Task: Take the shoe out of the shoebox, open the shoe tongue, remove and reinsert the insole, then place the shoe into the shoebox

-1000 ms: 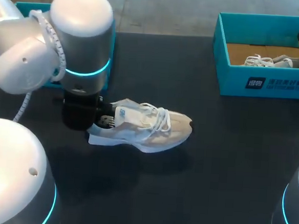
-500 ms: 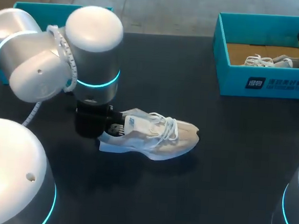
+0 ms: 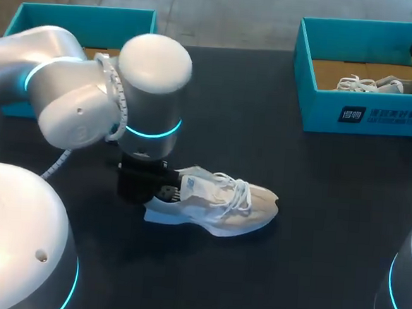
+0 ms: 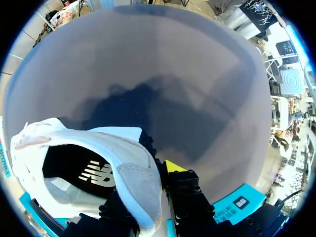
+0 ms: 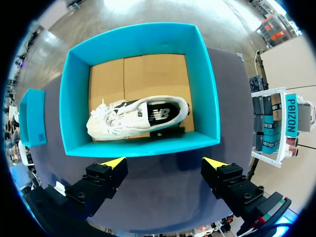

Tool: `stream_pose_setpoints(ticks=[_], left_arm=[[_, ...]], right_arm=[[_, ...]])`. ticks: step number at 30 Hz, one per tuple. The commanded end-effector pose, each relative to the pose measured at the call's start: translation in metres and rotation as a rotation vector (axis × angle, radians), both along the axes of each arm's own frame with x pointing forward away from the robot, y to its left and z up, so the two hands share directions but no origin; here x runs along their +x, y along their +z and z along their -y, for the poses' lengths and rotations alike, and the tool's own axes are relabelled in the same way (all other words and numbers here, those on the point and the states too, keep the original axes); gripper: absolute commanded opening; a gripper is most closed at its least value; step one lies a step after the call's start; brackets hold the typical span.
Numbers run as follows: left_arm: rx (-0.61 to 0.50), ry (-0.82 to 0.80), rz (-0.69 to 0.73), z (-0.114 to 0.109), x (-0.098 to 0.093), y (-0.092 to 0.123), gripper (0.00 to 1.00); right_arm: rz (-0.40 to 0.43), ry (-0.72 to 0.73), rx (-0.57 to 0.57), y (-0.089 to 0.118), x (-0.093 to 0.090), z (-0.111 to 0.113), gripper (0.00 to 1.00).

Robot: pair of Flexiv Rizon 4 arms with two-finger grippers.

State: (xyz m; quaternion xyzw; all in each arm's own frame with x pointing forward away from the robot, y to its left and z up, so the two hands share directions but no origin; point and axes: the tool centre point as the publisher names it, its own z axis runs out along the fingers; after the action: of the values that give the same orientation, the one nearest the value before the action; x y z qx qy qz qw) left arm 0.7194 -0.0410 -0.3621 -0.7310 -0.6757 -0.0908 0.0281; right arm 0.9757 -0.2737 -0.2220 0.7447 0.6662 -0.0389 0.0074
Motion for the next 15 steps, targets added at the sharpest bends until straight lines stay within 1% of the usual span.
stream_pose_setpoints(ticks=[1, 15], left_arm=[[0.013, 0.006, 0.001, 0.011, 0.000, -0.011, 0.00], [0.022, 0.029, 0.003, 0.020, 0.006, -0.026, 0.00]], right_arm=[[0.003, -0.001, -0.001, 0.000, -0.001, 0.000, 1.00], [0.003, -0.001, -0.001, 0.000, -0.001, 0.000, 1.00]])
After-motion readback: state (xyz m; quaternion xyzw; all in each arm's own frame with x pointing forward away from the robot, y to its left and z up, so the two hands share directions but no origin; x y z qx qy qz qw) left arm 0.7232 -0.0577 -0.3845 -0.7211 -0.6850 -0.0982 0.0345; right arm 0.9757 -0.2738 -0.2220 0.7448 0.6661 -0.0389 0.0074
